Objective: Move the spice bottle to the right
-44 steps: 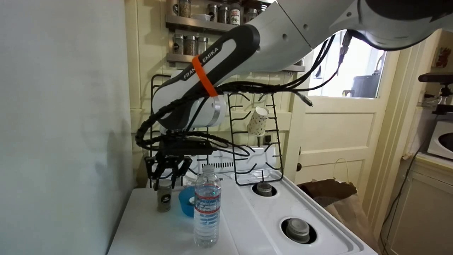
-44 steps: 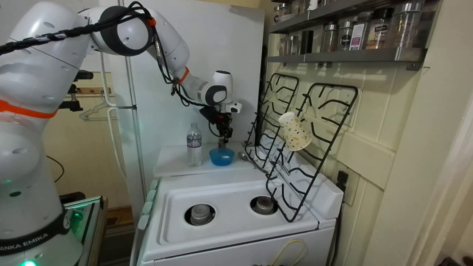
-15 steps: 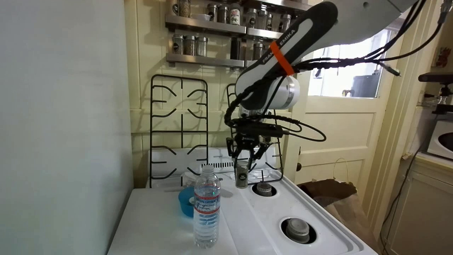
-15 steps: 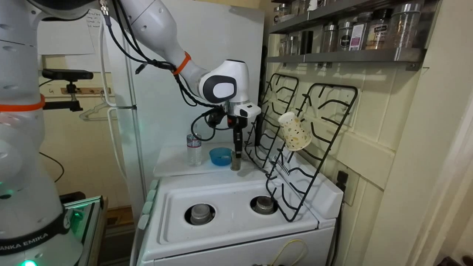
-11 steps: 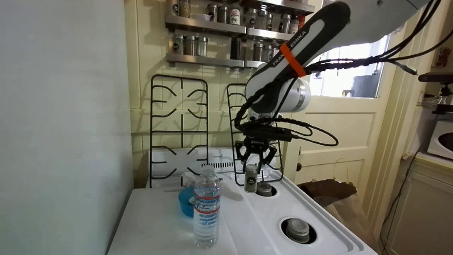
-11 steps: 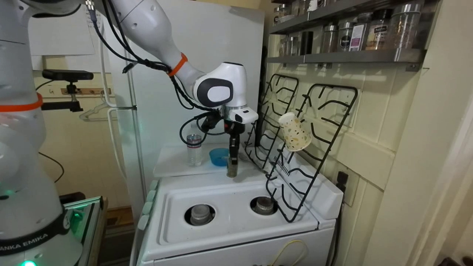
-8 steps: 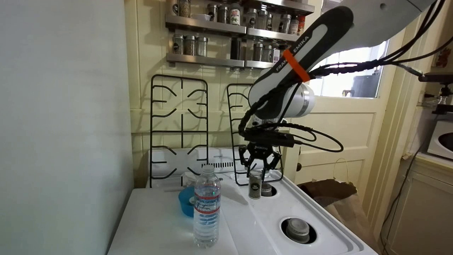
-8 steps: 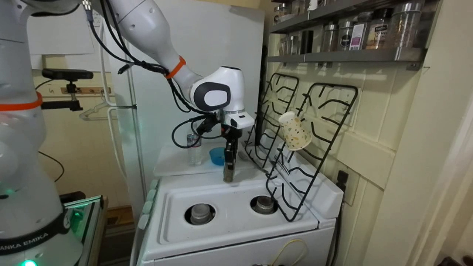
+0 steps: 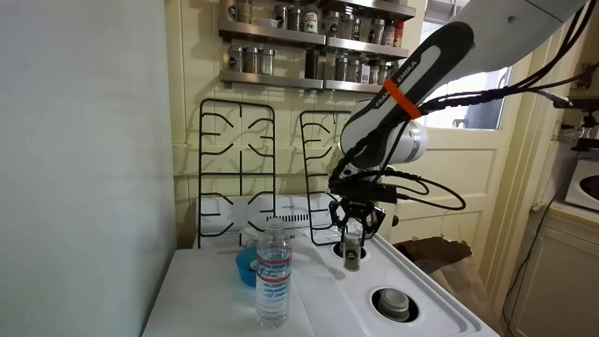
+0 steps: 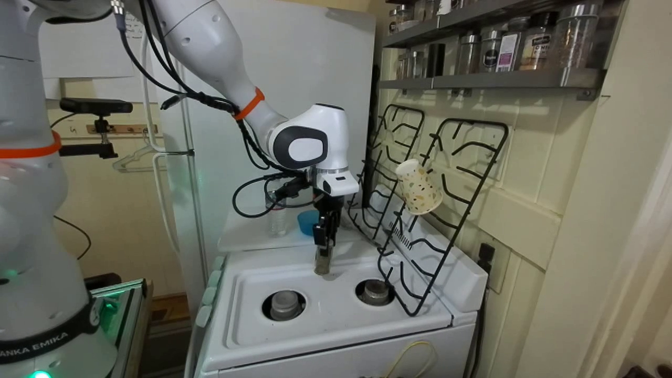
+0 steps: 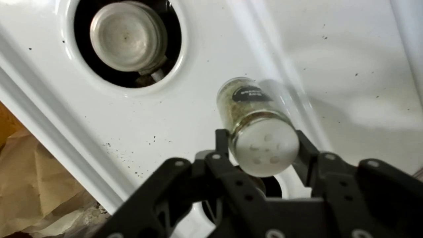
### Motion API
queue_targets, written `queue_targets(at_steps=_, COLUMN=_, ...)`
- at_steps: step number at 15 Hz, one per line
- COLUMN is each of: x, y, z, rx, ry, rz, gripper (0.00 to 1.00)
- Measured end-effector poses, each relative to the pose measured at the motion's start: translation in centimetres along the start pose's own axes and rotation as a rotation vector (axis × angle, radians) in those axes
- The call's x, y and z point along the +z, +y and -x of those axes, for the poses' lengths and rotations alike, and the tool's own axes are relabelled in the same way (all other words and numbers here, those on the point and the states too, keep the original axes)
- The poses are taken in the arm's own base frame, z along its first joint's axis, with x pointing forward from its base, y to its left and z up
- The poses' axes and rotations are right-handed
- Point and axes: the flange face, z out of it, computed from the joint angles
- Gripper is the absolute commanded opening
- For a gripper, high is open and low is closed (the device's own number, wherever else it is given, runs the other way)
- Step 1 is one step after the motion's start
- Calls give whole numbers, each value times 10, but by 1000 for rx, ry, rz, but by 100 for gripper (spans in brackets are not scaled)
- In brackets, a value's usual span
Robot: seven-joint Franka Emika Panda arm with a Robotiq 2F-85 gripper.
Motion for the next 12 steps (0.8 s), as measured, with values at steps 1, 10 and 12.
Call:
queue_targets(at_steps=1, x=0, y=0, z=0, rx=-1, ry=3, rz=2, gripper=24)
queue_targets(at_steps=10, x=9, y=0, z=-3, rx=125, ry=83, rz=39, gripper=24)
queue_targets(at_steps=12, x=13, y=0, z=-4, rx=151, ry=87, rz=31, gripper=24)
